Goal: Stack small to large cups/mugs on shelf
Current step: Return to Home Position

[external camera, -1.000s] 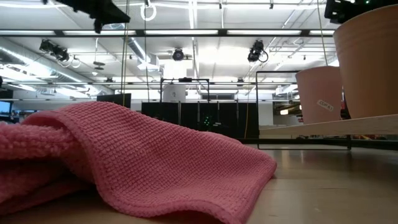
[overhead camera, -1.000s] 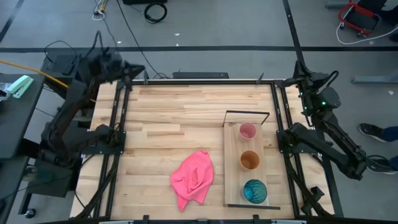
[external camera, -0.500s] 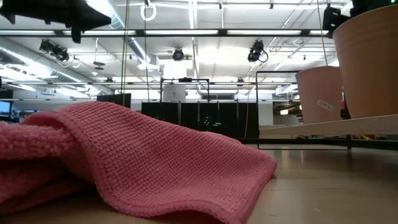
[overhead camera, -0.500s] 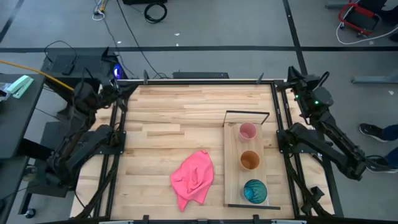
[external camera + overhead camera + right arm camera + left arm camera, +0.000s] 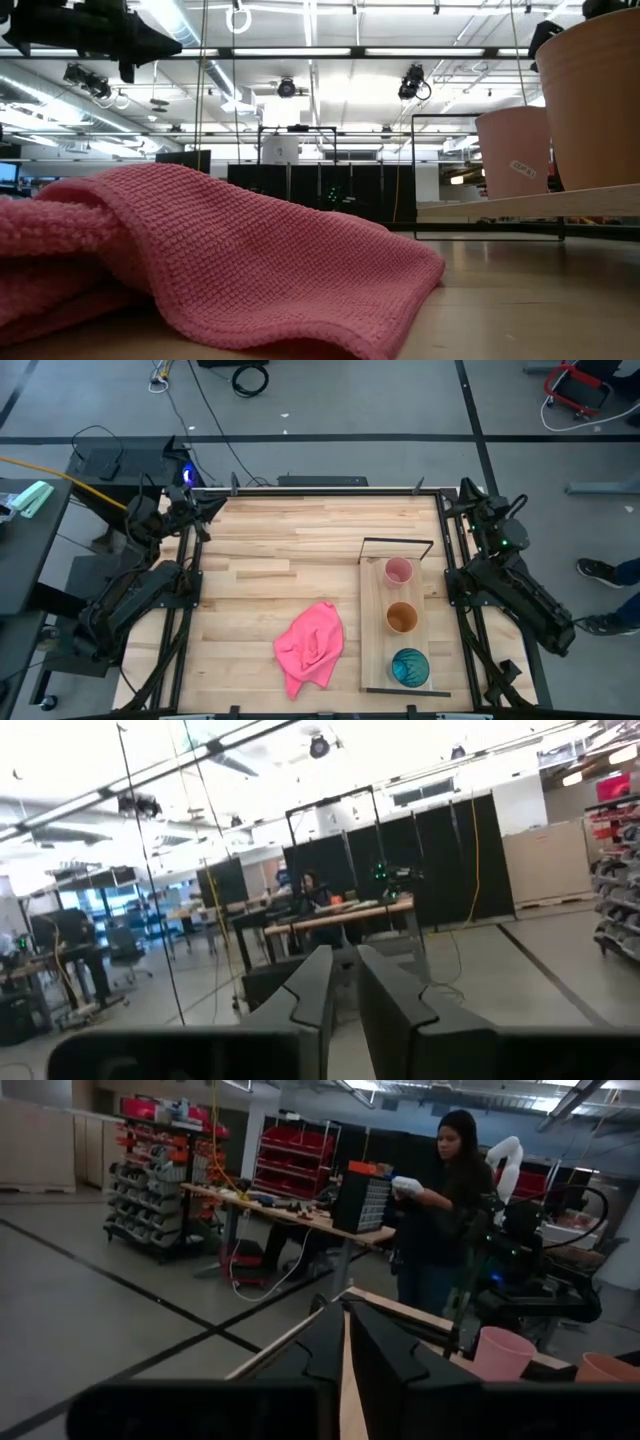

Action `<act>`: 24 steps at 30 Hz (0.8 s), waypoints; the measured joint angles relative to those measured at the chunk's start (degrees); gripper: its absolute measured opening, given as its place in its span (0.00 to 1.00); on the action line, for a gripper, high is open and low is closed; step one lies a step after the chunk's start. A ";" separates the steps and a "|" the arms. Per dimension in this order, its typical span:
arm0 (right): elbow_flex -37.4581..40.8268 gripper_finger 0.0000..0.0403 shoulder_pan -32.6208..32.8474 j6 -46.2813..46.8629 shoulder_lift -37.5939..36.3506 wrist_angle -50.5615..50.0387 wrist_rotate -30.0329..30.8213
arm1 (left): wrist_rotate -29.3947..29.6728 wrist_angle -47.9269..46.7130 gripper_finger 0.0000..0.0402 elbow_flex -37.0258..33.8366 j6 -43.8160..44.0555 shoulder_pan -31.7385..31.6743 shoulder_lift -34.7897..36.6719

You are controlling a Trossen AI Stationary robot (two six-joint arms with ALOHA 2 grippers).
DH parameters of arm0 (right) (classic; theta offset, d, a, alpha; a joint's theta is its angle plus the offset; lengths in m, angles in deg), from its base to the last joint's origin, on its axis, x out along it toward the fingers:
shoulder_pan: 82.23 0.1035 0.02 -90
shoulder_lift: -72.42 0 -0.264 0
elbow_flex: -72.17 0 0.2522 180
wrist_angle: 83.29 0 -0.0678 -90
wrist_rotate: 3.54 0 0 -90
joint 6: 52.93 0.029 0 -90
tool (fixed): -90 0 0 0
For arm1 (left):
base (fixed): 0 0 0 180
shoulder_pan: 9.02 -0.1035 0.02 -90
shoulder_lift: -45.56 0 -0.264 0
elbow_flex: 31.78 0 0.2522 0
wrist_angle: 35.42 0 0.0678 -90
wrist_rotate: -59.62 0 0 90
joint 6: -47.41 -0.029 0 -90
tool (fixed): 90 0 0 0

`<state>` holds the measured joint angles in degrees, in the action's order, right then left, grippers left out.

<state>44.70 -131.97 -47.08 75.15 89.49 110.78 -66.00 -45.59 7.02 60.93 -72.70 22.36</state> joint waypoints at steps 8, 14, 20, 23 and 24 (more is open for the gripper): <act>4.40 0.14 0.00 3.13 -2.17 1.37 0.03 | 0.03 -0.12 0.10 0.00 -2.09 0.00 -0.02; 7.00 0.14 0.00 3.22 -2.15 6.35 0.04 | 0.98 0.81 0.10 -1.88 -1.47 0.02 0.00; 7.05 0.14 0.00 3.64 -2.15 6.41 0.01 | 1.08 15.57 0.08 -9.18 3.93 0.70 -0.02; 7.05 0.14 0.00 4.96 -2.15 5.50 0.04 | 2.17 20.05 0.07 -11.11 4.71 0.68 0.04; 7.07 0.14 0.00 4.91 -2.15 5.30 0.04 | 3.06 19.97 0.07 -11.65 5.37 0.68 0.03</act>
<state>51.78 -131.97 -42.17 73.00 94.79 110.82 -62.94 -25.61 -4.63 66.30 -72.03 22.39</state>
